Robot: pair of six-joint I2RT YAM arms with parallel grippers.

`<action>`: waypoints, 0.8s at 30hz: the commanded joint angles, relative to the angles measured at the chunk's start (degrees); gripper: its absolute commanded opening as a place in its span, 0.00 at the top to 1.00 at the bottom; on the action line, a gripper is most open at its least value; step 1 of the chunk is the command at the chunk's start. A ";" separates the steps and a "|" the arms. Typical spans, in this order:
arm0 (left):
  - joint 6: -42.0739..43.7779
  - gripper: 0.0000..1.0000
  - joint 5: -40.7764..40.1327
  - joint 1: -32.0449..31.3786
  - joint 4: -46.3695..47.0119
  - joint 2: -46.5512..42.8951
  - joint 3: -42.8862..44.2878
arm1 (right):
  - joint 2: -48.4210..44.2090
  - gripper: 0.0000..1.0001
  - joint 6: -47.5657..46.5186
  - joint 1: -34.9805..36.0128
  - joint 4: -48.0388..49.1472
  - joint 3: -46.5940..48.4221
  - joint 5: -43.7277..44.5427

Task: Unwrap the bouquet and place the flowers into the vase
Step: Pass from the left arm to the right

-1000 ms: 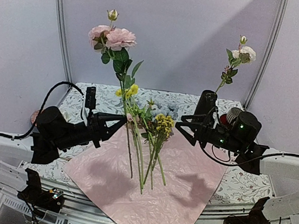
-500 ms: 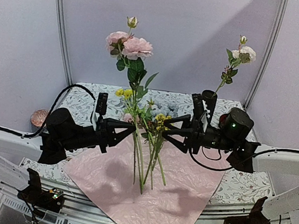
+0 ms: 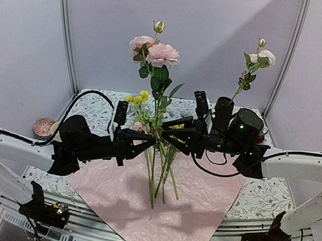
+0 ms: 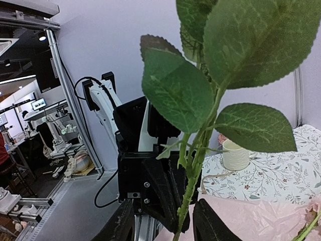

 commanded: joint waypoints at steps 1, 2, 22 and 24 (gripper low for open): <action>1.31 1.00 0.05 -1.46 1.65 1.07 2.25 | 2.36 0.60 2.05 1.03 1.95 2.43 0.51; 1.46 1.00 -0.01 -1.56 1.64 1.17 2.42 | 2.62 0.61 2.11 1.14 2.05 2.57 0.38; 3.06 1.00 0.71 -2.43 1.73 2.23 3.07 | 4.29 0.89 2.25 1.41 2.24 3.64 -0.53; 3.19 1.00 0.71 -2.47 1.73 2.28 2.99 | 4.16 0.97 2.08 1.43 2.19 3.66 -0.53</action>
